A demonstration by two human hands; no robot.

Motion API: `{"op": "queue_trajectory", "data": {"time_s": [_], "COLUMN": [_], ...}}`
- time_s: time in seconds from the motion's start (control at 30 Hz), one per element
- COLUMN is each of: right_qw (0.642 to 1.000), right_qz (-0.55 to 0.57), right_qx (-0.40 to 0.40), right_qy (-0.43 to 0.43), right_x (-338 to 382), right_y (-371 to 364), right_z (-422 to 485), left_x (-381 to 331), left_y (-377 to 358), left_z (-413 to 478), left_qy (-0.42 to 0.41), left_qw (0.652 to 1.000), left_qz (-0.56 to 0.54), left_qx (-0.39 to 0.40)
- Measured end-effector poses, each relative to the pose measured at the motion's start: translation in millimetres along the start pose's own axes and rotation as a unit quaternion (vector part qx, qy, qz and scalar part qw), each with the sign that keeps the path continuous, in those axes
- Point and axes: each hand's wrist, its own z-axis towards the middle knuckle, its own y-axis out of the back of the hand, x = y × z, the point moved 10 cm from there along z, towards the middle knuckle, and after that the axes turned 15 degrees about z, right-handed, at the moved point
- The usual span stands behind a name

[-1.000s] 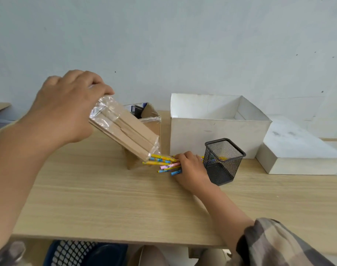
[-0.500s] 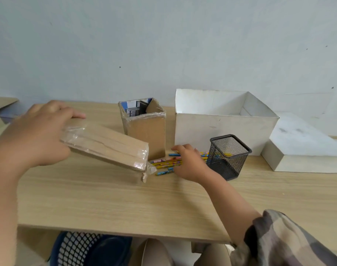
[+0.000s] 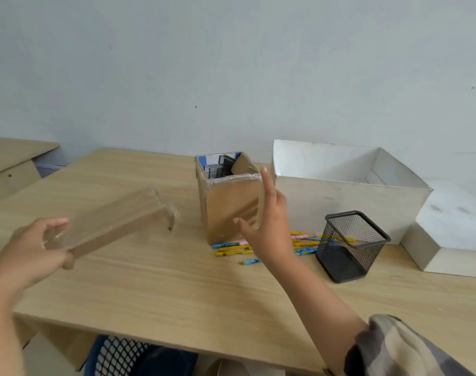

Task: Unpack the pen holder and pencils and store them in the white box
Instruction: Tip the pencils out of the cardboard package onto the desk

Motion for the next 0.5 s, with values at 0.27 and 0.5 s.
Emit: {"op": "queue_trajectory", "data": {"time_s": [0.27,0.5], "right_qw": [0.996,0.994], "right_qz": [-0.089,-0.099], "right_qx": [0.014,-0.001], "right_qy": [-0.011,-0.038], "right_x": [-1,-26], "right_y": [-45,-77], "right_z": [50,118], "left_x": [-66,-105], "left_y": [-65,-116], "left_z": [19,64], "left_qy": [0.008,-0.014], "left_qw": [0.985,0.973], "left_qz": [0.17,0.23], "left_qx": [-0.002,-0.023]}}
